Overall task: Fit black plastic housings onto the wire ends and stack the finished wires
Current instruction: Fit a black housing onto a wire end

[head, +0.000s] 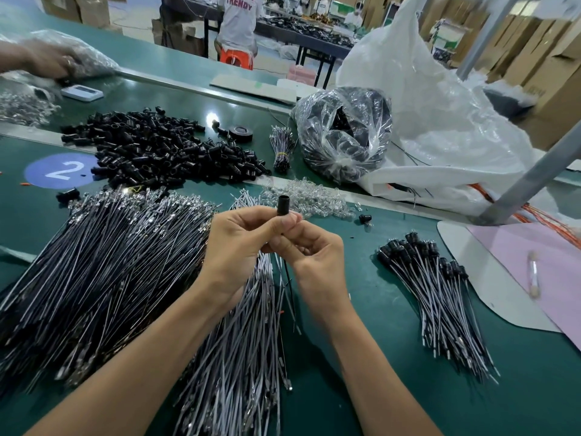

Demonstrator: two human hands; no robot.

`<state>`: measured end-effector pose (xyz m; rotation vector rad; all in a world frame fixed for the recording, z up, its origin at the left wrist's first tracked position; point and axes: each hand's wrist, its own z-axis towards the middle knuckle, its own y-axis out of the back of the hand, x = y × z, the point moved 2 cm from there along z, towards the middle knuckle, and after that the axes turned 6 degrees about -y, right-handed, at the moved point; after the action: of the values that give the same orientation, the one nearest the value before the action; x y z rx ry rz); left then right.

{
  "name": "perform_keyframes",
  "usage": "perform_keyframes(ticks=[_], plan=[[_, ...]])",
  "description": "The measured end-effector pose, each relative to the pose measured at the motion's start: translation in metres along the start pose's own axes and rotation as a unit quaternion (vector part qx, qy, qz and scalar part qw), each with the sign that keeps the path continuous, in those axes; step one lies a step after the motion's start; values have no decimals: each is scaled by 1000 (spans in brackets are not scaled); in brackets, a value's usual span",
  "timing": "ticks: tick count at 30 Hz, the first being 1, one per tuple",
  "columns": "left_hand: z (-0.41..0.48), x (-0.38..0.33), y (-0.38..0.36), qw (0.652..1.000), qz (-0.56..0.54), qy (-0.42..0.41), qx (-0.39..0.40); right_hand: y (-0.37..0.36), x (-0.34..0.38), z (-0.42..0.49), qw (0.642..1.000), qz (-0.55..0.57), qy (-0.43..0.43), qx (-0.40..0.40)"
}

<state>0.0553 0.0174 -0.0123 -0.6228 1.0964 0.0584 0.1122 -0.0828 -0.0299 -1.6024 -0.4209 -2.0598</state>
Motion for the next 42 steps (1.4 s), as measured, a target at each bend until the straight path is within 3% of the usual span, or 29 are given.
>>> perform_keyframes(ticks=[9,18,23,25,27,30,35,42], plan=[[2,-4,0,996,-73,37,-21,-10,6,-2,1000,-4,18,4],[5,-1,4,995,-45,78,-50,-9,12,-6,993,-107,13,-42],[8,-1,11,992,-69,87,-66,-5,19,-9,993,-106,-39,17],[11,-2,18,987,-75,108,-87,4,20,-5,989,-131,-67,0],[12,-4,23,984,-62,148,-81,20,16,6,971,-214,-82,-72],[12,-4,24,980,1,197,-39,46,10,32,913,-372,-104,-132],[11,2,15,976,57,207,-27,49,-1,69,823,-558,-108,-26],[11,4,15,981,53,185,-16,48,-11,85,800,-599,-34,-14]])
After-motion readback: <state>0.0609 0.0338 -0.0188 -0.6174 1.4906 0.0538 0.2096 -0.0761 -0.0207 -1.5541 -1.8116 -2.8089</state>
